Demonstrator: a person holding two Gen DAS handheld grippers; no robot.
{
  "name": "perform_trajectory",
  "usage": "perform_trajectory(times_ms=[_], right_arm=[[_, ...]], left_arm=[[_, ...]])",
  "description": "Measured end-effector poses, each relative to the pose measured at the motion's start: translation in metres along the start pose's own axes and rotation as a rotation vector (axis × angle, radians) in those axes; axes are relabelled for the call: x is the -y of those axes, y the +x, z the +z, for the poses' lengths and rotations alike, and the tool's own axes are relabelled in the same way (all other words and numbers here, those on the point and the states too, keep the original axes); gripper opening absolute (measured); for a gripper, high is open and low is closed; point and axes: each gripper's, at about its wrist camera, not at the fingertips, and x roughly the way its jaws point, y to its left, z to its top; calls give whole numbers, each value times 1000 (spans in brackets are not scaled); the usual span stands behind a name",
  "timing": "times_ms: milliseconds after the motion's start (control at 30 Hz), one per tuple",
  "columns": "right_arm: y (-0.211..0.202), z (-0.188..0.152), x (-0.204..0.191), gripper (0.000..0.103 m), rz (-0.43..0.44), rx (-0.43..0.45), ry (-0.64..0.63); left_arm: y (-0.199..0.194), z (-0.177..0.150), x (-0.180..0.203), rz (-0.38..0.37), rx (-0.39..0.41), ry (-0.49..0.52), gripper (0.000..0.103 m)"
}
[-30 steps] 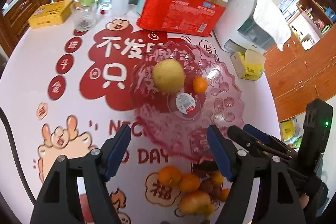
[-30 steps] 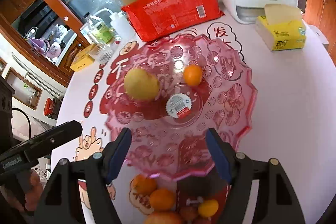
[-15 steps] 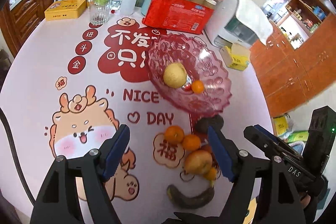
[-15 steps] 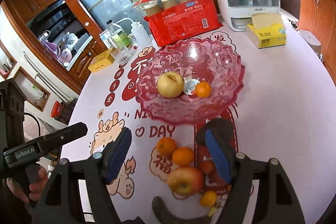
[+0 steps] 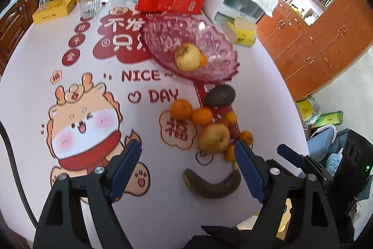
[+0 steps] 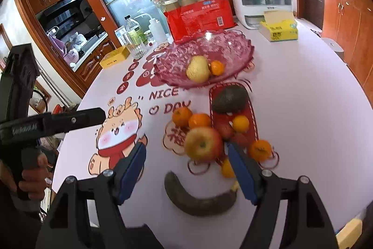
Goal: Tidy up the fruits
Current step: 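Grasp the dark banana with the left tool while the right tool grasps a stemmed mandarin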
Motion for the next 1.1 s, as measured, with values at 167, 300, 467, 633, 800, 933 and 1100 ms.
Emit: perform_trajectory(times_ms=[167,300,467,633,800,933,1100], right_arm=[[-2,-5,11,74,32,-13,6],[0,-4,17,74,59,-34,-64],[-1,-4,30,74,97,-79,-204],[-6,-1,47,74,132,-79,-326],[-5,-5,67,74,152,-57,-448],[0,-7,83,74,161,-72,-516],[10,-10,99,74,134,-75,-576]], left_arm=[[10,-12,14,24,-25,-13,82],[13,-19,25,47,-5,-66,87],[21,-33,42,99,23,-182,87],[34,-56,53,162,23,-293,88],[55,-91,62,235,11,-423,88],[68,-109,70,258,-11,-523,88],[88,-125,75,291,-65,-624,88]])
